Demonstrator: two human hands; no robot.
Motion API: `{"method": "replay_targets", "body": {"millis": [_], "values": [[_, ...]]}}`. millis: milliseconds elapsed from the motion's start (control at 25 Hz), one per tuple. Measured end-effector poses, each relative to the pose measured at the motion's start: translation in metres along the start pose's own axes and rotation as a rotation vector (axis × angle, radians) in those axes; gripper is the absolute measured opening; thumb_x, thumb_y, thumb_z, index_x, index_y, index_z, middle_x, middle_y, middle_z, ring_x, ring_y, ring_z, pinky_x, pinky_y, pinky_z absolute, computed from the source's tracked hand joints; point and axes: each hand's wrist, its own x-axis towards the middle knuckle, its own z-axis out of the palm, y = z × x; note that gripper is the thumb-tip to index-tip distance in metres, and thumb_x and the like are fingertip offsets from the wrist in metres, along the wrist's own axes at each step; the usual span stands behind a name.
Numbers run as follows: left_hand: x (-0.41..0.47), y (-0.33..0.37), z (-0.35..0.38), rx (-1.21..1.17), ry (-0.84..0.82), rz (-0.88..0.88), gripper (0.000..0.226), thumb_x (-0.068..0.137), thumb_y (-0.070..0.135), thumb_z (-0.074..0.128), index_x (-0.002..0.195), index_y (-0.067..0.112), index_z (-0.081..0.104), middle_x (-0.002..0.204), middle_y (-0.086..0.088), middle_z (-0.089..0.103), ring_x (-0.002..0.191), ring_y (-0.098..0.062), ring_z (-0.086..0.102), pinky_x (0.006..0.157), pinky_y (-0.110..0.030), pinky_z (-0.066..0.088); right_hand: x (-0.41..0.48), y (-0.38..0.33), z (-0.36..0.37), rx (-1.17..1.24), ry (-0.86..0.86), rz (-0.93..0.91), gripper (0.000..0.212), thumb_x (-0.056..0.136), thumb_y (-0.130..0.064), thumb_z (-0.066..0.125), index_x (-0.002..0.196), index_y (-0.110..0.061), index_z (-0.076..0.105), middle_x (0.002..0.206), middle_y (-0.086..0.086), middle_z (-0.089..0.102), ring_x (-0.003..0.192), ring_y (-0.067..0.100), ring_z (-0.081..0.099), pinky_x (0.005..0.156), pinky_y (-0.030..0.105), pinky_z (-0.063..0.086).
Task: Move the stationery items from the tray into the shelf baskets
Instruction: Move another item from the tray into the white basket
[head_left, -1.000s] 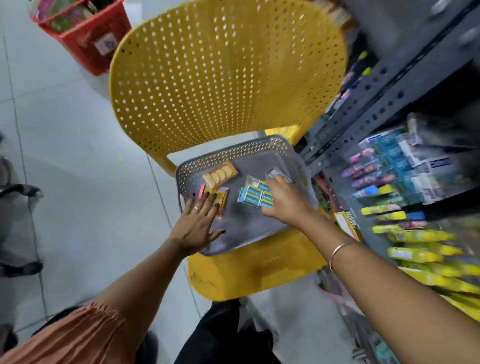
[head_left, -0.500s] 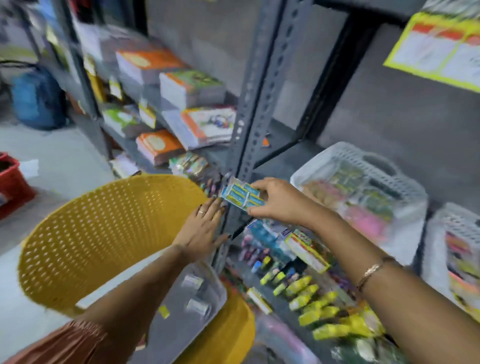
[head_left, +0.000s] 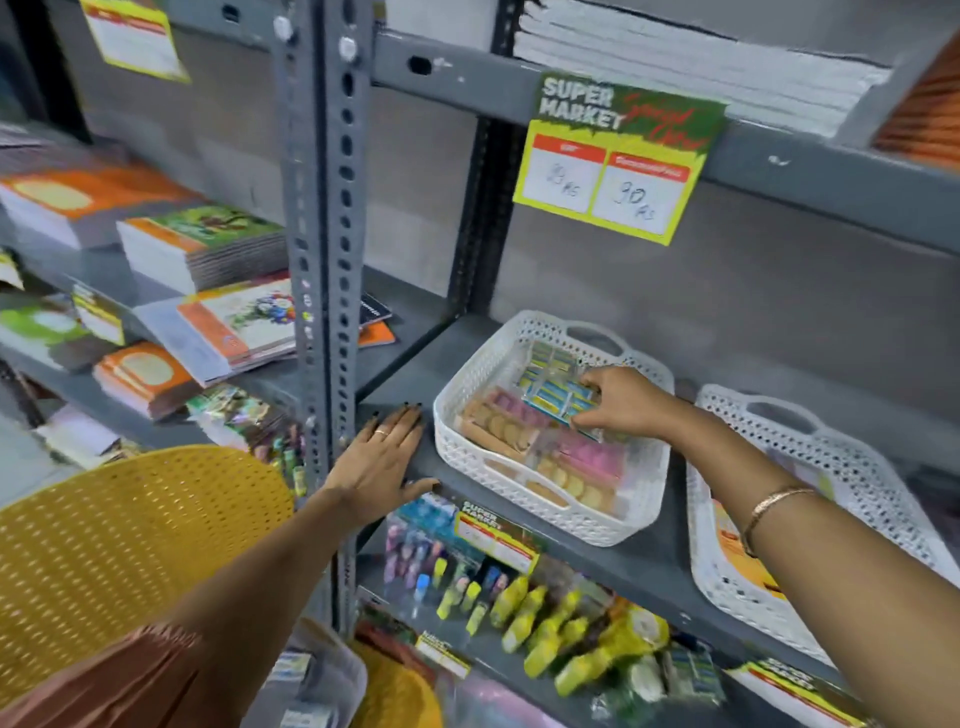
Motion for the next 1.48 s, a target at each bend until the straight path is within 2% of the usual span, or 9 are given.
{"method": "replay_targets", "body": {"millis": [120, 240, 440, 600, 720, 880, 1280, 1360, 1480], "values": [[0.002, -0.002, 0.006, -0.021, 0.009, -0.007, 0.096, 0.082, 0.076, 0.008, 0.135, 0.004, 0.044, 0.139, -0.014, 0.046, 0.129, -0.027, 0.039, 0.104, -0.047, 0.030, 0.011, 0.037, 0.009, -0.034, -0.034, 0.105, 0.034, 0.076, -0.022, 0.069, 0.104, -0.002, 0.062, 0.085, 0.012, 0.058, 0.075, 0.021, 0.050, 0.054, 0.025, 0.033], [0.004, -0.005, 0.009, -0.025, 0.025, 0.003, 0.092, 0.083, 0.075, 0.011, 0.136, 0.006, 0.043, 0.138, -0.012, 0.047, 0.128, -0.027, 0.041, 0.104, -0.047, 0.030, 0.024, 0.066, 0.022, -0.011, -0.067, 0.197, 0.034, 0.076, -0.020, 0.068, 0.104, -0.002, 0.063, 0.088, 0.012, 0.060, 0.077, 0.021, 0.051, 0.049, 0.022, 0.033], [0.005, -0.004, 0.013, -0.005, 0.050, 0.000, 0.084, 0.081, 0.069, 0.028, 0.135, 0.007, 0.045, 0.136, -0.011, 0.050, 0.127, -0.026, 0.042, 0.104, -0.047, 0.029, 0.046, 0.088, 0.038, 0.019, -0.077, 0.259, 0.034, 0.076, -0.017, 0.068, 0.107, -0.003, 0.061, 0.108, 0.020, 0.064, 0.085, 0.025, 0.057, 0.057, 0.023, 0.040], [0.004, -0.004, 0.014, 0.004, 0.036, -0.017, 0.089, 0.082, 0.074, 0.018, 0.136, 0.009, 0.043, 0.139, -0.009, 0.046, 0.130, -0.025, 0.038, 0.107, -0.044, 0.021, 0.060, 0.092, 0.045, -0.020, -0.108, 0.242, 0.033, 0.079, -0.016, 0.066, 0.108, -0.002, 0.059, 0.111, 0.022, 0.064, 0.091, 0.028, 0.059, 0.071, 0.024, 0.037], [0.003, -0.004, 0.013, 0.003, 0.025, -0.024, 0.092, 0.082, 0.075, 0.007, 0.137, 0.009, 0.041, 0.141, -0.009, 0.045, 0.131, -0.025, 0.037, 0.107, -0.043, 0.018, 0.065, 0.095, 0.050, -0.036, -0.151, 0.229, 0.030, 0.081, -0.018, 0.063, 0.108, -0.004, 0.060, 0.108, 0.021, 0.066, 0.090, 0.029, 0.061, 0.070, 0.024, 0.039], [0.003, -0.003, 0.013, 0.005, 0.037, -0.028, 0.095, 0.081, 0.076, 0.004, 0.139, 0.009, 0.038, 0.143, -0.009, 0.042, 0.133, -0.024, 0.034, 0.108, -0.041, 0.013, 0.068, 0.094, 0.047, -0.068, -0.198, 0.224, 0.022, 0.081, -0.018, 0.063, 0.099, -0.006, 0.059, 0.093, 0.015, 0.063, 0.079, 0.024, 0.056, 0.053, 0.022, 0.038], [0.003, -0.002, 0.010, -0.017, 0.050, -0.022, 0.100, 0.078, 0.078, -0.002, 0.143, 0.010, 0.030, 0.148, -0.008, 0.034, 0.137, -0.023, 0.025, 0.111, -0.040, 0.009, 0.073, 0.097, 0.047, -0.111, -0.244, 0.246, 0.025, 0.080, -0.015, 0.066, 0.101, -0.005, 0.058, 0.094, 0.014, 0.061, 0.081, 0.023, 0.055, 0.052, 0.017, 0.036], [0.002, -0.003, 0.011, -0.006, 0.040, -0.010, 0.096, 0.079, 0.077, 0.005, 0.144, 0.010, 0.028, 0.149, -0.007, 0.032, 0.137, -0.022, 0.023, 0.111, -0.040, 0.009, 0.072, 0.094, 0.043, -0.149, -0.194, 0.218, 0.037, 0.079, -0.018, 0.068, 0.111, -0.002, 0.056, 0.108, 0.019, 0.063, 0.091, 0.027, 0.058, 0.065, 0.023, 0.046], [0.003, -0.004, 0.014, -0.015, 0.065, -0.006, 0.091, 0.083, 0.075, 0.014, 0.139, 0.008, 0.038, 0.143, -0.011, 0.042, 0.133, -0.025, 0.032, 0.109, -0.043, 0.019, 0.067, 0.065, 0.034, -0.153, 0.080, 0.112, 0.051, 0.082, -0.027, 0.064, 0.127, -0.008, 0.048, 0.133, 0.018, 0.052, 0.115, 0.034, 0.054, 0.093, 0.041, 0.048]]}}
